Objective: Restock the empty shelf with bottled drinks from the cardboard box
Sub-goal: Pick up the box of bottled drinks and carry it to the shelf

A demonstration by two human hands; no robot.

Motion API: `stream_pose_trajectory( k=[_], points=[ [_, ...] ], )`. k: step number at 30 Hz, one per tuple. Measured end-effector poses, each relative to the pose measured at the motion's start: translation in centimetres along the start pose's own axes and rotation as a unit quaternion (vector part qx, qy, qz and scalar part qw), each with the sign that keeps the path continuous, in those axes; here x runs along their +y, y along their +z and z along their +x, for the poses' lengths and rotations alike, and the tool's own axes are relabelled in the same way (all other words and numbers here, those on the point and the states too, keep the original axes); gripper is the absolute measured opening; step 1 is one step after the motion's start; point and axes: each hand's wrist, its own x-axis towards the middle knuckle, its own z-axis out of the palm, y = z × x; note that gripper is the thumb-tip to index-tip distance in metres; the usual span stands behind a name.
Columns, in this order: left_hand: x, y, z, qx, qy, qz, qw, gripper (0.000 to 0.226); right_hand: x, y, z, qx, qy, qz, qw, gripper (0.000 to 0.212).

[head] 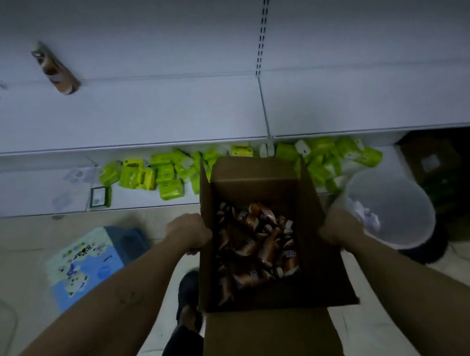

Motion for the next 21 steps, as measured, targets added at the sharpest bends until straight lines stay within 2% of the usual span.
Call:
stream_pose_trajectory(
  k=[5,12,18,21],
  points=[
    [-2.9,-2.7,3.8,-0.015,0.096,0.044,0.994,0.03,-2.1,4.8,-3.1,0.01,0.129,0.081,0.988,0.011],
    [-2.3,-6.0,4.6,-0.002,0.241,0.155,0.958,0.041,-4.6,9.6,-10.0,0.024,0.273,0.209,0.939,0.012],
    [-0.5,-3.5,2.9,0.001,0.333,0.209,0.919,0.027,-4.8,15.7,-13.9,0.077,0.359,0.298,0.881,0.019],
    [-0.4,-1.0,3.3,0.005,0.336,0.239,0.911,0.036,-4.9,18.8,-15.1,0.106,0.379,0.324,0.86,0.019]
  ],
)
